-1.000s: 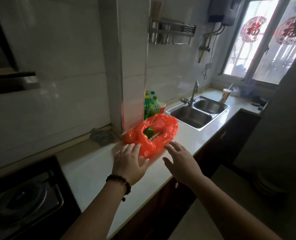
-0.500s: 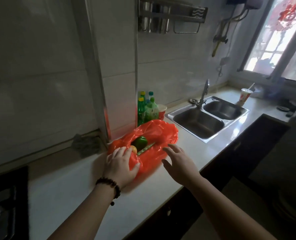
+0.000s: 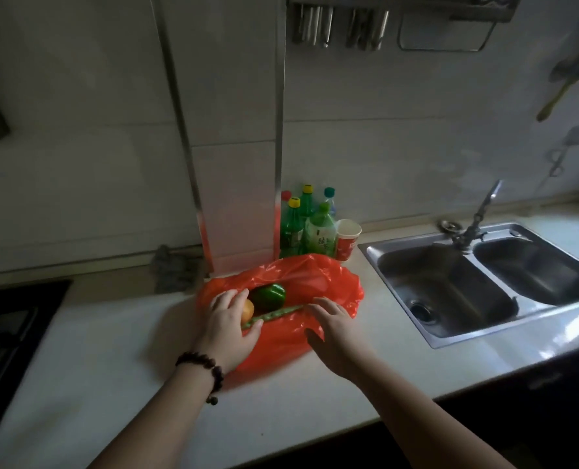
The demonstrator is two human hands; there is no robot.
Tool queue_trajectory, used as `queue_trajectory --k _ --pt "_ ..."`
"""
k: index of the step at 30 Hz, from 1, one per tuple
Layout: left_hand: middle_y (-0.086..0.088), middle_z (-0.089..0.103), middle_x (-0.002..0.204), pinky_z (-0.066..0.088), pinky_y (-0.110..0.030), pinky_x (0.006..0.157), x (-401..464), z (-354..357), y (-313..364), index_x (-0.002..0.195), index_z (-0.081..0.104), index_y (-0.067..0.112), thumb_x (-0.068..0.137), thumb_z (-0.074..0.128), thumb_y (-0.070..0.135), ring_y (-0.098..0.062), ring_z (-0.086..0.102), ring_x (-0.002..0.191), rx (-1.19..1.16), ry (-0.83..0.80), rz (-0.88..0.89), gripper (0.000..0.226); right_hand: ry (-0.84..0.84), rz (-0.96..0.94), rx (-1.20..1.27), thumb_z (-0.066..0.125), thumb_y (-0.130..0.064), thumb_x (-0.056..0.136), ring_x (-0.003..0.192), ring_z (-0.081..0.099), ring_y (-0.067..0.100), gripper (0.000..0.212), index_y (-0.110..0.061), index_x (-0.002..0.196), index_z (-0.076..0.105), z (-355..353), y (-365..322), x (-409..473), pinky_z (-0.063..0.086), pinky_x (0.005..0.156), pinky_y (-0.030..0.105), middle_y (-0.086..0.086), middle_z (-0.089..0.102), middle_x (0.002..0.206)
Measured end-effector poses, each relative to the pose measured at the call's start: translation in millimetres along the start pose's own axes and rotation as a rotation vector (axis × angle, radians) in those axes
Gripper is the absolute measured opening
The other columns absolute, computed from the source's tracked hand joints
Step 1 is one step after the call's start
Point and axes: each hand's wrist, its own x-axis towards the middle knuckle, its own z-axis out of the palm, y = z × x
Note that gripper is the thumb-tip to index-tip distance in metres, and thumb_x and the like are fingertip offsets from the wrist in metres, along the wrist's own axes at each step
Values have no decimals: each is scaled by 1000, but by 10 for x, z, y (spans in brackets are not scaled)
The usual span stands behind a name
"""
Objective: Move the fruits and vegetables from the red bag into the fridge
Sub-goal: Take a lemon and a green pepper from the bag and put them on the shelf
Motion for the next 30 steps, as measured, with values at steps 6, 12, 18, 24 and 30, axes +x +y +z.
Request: queue_trajectory --k 6,12,18,24,30 --pt "-7 40 142 38 -39 106 224 319 -9 140 39 14 85 61 34 -24 39 129 -43 17 -109 62 -82 -96 -3 54 -24 92 136 32 23 48 -18 139 44 182 227 353 30 110 35 2 39 146" --pt "-5 45 137 45 -39 98 621 578 -137 137 42 16 85 61 34 -23 46 123 -12 102 -124 58 -149 -174 -28 55 -23 90 142 23 24 50 -19 138 42 470 290 875 24 116 37 5 39 147" --pt "-3 36 143 31 -36 109 885 824 -428 142 32 18 83 60 38 -23 33 132 130 -46 -157 68 -236 -254 -26 55 -25 89 135 31 24 51 -20 138 42 757 223 1494 30 112 39 3 41 143" --pt "2 19 155 17 -37 117 989 953 -791 148 18 24 84 50 57 -17 13 143 174 -156 -178 78 -362 -322 -140 57 -33 87 141 22 27 66 -18 145 30 1017 297 1943 22 117 41 6 28 152" --pt "1 41 145 29 -48 111 939 927 -945 140 38 21 74 45 67 -18 32 137 227 -62 -125 81 -437 -324 -138 60 -46 85 142 21 26 76 -21 147 26 1137 400 2184 23 116 41 4 23 155"
